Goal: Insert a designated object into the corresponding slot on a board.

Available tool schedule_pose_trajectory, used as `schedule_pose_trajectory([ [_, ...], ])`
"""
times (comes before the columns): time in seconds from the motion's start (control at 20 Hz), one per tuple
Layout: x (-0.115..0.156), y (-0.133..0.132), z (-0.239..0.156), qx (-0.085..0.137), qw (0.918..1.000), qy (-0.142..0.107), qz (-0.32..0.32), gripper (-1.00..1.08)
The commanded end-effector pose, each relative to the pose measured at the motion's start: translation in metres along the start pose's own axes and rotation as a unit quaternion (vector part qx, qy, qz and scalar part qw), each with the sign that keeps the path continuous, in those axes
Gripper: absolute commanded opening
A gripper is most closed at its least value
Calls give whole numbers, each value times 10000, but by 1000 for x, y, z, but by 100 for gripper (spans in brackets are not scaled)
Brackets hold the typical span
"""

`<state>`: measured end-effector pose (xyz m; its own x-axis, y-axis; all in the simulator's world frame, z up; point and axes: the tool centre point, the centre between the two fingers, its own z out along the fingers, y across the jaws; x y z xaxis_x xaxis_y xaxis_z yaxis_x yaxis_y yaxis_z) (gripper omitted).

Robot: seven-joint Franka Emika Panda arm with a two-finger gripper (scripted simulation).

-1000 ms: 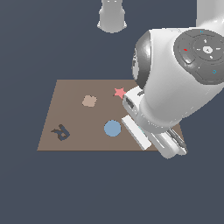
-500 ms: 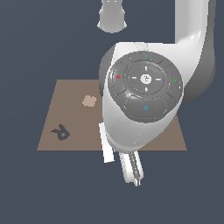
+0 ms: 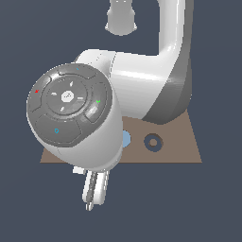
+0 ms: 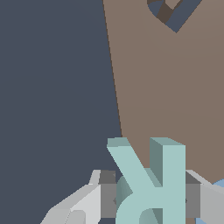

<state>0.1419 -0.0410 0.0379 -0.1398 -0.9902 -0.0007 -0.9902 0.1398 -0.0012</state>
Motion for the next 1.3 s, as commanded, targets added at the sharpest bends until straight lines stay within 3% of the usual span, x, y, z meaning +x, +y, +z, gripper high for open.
schedule_pose_trajectory([
  [0.0, 17, -2, -1, 2, 9992, -1, 398, -100],
  [0.35, 66, 1, -1, 2, 9890, 1, 1478, -100],
  [0.75, 117, 17, -2, 1, 9644, 3, 2644, -100],
  [1.0, 134, 26, -3, -1, 9518, 3, 3066, -100],
  [1.25, 141, 31, -3, -1, 9465, 4, 3227, -100],
])
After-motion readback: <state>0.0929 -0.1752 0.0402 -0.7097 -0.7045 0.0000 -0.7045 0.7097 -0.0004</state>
